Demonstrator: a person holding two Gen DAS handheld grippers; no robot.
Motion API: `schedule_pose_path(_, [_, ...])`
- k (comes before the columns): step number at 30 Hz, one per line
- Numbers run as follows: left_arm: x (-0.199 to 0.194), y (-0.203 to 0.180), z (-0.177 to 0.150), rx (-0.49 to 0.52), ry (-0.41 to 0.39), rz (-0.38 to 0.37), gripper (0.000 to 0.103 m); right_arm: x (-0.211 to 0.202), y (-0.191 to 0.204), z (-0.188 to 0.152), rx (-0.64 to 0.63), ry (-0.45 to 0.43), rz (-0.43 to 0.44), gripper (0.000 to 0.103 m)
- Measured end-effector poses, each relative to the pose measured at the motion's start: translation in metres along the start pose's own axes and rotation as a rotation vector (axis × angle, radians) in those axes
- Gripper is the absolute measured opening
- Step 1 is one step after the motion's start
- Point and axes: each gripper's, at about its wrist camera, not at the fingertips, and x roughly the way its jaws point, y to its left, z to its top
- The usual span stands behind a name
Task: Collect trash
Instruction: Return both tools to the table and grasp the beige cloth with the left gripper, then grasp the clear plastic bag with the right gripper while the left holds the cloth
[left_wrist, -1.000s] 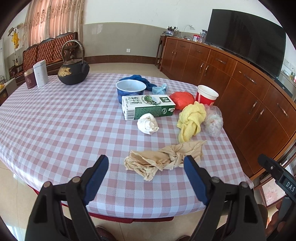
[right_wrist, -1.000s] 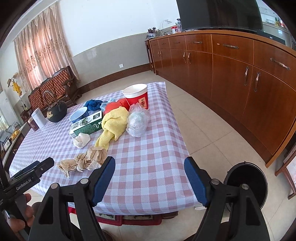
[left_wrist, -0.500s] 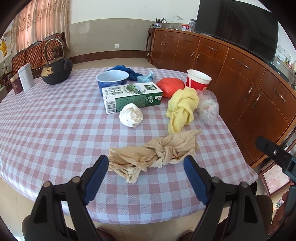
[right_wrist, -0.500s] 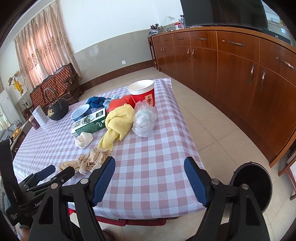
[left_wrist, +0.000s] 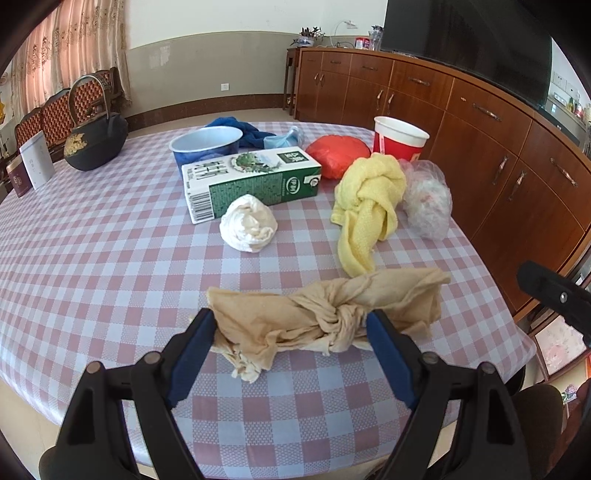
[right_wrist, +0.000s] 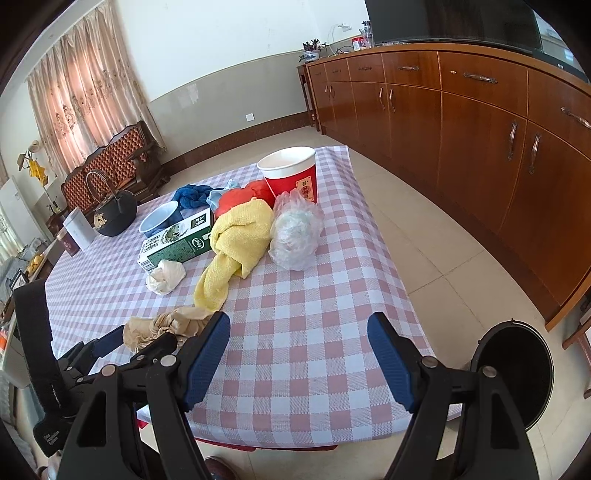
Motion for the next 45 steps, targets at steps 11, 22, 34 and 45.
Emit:
schedule_pose_path(11, [0.003,0.001,0.008,-0.001,-0.049,-0.024,0.029,0.029,0.001,0.01,0.001,0.021,0.014,0.079])
schedule_pose_path(22, [-0.015,0.013,0.025,-0.119,-0.113,-0.125,0.019,0.051,0.0,0.024,-0.002,0.023,0.014,0.079])
schedule_pose_path(34, [-0.007,0.019,0.059,-0.17,-0.153,-0.124,0.019,0.093,-0.003,0.063,0.008,0.014,-0.004,0.079])
schedule_pose_path(45, [0.005,0.017,0.062,-0.17,-0.134,-0.115,0.019,0.127,-0.004,0.071,0.005,0.058,0.037,0.042])
